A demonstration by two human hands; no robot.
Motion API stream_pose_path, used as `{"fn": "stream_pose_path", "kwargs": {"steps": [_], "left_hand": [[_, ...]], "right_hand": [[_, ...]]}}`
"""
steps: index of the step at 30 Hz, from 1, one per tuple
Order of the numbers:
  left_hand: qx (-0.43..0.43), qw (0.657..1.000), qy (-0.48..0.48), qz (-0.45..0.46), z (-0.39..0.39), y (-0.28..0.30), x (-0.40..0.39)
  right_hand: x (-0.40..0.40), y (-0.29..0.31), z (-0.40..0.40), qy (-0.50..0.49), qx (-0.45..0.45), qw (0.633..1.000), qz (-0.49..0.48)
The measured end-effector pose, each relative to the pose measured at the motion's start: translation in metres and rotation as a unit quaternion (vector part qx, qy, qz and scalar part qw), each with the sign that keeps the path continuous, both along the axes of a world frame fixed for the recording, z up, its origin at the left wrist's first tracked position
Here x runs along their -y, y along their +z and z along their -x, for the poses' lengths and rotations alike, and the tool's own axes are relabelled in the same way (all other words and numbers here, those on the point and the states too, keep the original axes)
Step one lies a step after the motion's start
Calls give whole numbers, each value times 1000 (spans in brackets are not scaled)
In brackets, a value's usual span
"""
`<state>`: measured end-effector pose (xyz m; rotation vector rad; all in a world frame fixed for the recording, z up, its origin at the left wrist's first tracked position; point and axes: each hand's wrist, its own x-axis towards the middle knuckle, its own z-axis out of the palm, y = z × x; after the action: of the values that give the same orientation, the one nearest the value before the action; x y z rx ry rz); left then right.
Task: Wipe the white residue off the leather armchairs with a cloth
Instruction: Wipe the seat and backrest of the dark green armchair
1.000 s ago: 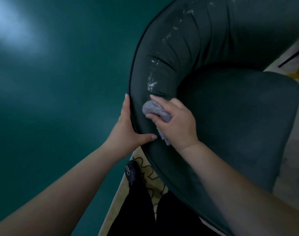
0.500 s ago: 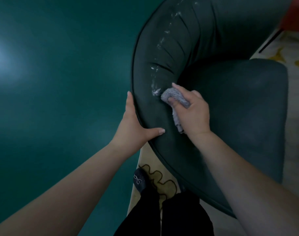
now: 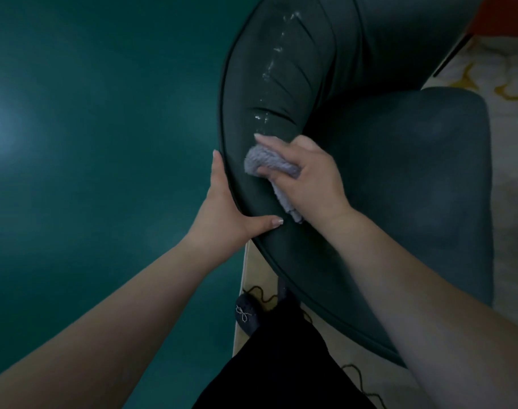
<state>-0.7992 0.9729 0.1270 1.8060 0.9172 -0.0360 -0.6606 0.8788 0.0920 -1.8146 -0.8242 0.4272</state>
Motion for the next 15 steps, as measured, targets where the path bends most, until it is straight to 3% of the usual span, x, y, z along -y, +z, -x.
{"fn": "stream_pose_path", "kwargs": {"steps": [5, 10, 15], "left_hand": [[2, 1000, 5, -5, -9, 4, -15], [-11, 1000, -9, 1, -19, 5, -25], [-8, 1000, -15, 5, -24, 5, -34]], "right_hand": [[13, -10, -24, -89, -51, 994, 28], [-12, -4, -16, 14, 12, 1000, 22], [-2, -13, -37, -93, -32, 994, 38]]}}
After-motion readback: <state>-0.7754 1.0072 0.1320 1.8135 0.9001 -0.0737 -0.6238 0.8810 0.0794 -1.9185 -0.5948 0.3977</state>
